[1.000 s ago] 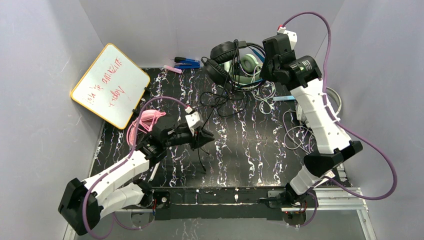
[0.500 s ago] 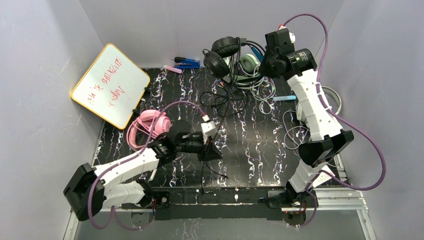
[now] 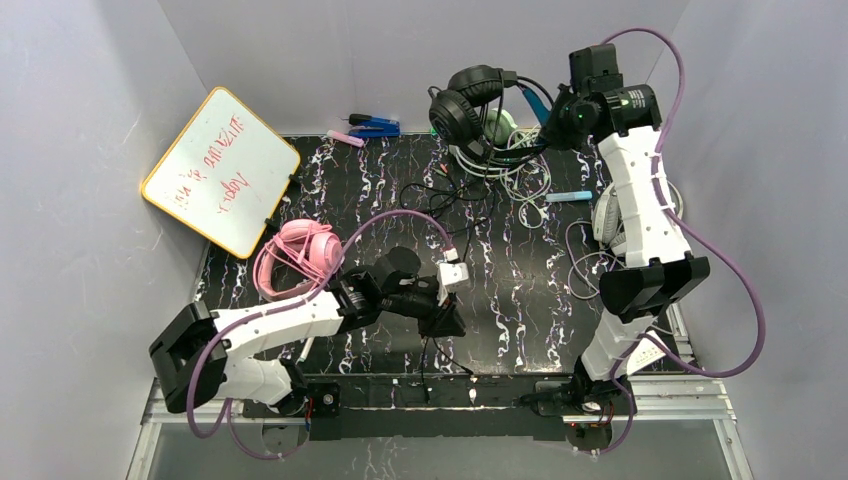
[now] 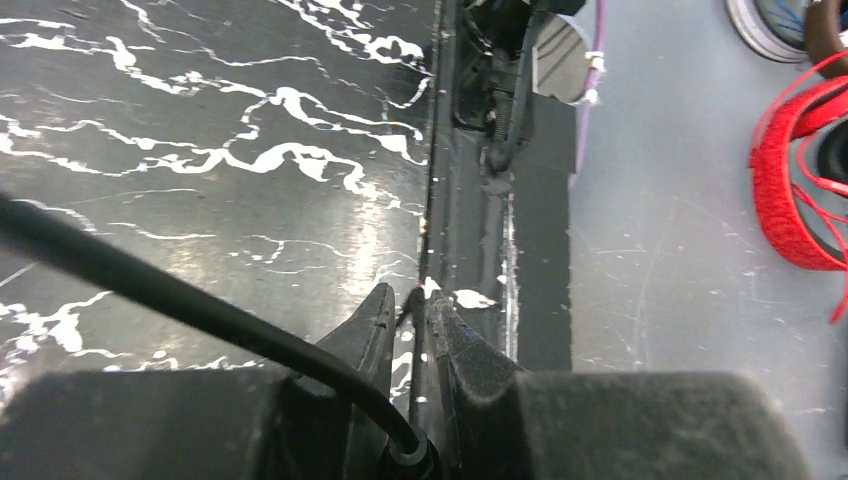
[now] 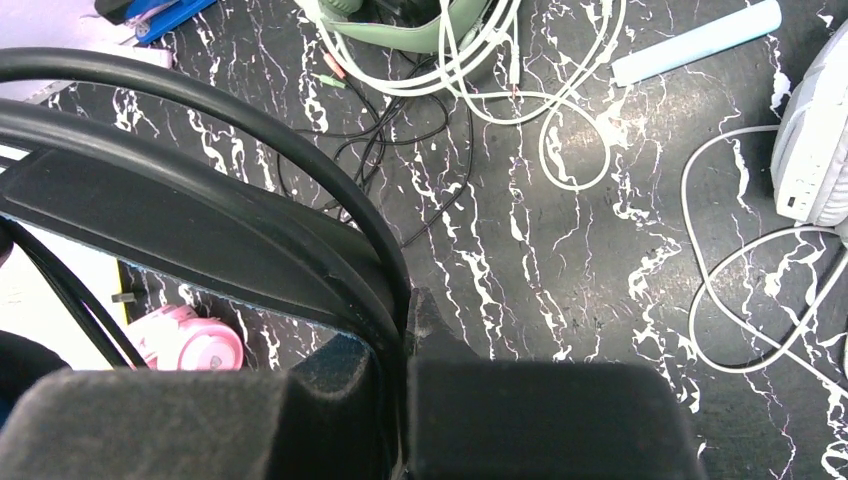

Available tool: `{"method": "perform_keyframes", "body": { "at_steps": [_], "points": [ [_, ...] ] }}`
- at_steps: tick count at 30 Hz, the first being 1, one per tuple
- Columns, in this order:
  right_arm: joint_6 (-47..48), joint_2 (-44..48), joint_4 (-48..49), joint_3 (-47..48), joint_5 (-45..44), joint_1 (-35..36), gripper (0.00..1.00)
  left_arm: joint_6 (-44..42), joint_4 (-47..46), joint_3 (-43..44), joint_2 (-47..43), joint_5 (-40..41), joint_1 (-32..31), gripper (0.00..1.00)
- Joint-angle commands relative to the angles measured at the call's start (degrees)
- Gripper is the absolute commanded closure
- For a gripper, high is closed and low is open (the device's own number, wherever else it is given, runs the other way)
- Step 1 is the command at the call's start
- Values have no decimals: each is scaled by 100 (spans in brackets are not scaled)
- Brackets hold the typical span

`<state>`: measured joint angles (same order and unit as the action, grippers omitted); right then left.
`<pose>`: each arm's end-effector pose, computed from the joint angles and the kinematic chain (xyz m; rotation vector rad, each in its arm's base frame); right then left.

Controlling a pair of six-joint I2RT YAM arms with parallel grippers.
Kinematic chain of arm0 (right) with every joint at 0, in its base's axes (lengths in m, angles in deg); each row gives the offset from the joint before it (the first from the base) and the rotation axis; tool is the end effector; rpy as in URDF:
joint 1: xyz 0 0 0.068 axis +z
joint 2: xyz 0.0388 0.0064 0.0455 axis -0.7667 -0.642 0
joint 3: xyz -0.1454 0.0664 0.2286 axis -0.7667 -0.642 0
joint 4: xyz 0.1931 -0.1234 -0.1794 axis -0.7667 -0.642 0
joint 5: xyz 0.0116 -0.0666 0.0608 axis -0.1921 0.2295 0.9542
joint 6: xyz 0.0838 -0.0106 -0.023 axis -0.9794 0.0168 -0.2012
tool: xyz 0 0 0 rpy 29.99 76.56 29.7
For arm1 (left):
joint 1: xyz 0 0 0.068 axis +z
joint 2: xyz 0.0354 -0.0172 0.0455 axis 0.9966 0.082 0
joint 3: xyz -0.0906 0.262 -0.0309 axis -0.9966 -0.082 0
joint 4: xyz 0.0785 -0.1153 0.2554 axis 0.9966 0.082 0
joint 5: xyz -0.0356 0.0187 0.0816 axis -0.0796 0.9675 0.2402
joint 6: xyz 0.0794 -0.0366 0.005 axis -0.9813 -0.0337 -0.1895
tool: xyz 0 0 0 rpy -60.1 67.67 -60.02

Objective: Wrap the headphones
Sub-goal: Wrap the headphones cable around the headphones.

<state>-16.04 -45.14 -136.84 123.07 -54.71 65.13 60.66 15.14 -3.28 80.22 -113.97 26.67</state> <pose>0.4028 0.0987 0.4532 0.4800 2.2591 0.3208 0.1378 -0.3123 0.2286 1.3426 1.6538 -1.2913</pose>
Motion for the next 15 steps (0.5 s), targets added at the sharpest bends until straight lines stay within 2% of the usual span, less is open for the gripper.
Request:
{"method": "perform_keyframes", "body": {
  "at_steps": [1,3,7,11,15],
  "points": [
    [-320,300,903,422,590,-267,99,-414,815,-95,-394,547,-114,97],
    [-247,572,1053,129,943,-263,99,-626,827,-95,-405,825,-93,97],
    [-137,1166,1222,-366,1336,-272,99,-400,610,-129,-279,936,179,98],
    [-15,1522,1006,-306,1575,-275,99,180,202,-206,-87,566,785,97],
    [134,1963,1201,-510,2510,-277,99,1102,-608,-490,-55,204,1588,97]
  ]
}}
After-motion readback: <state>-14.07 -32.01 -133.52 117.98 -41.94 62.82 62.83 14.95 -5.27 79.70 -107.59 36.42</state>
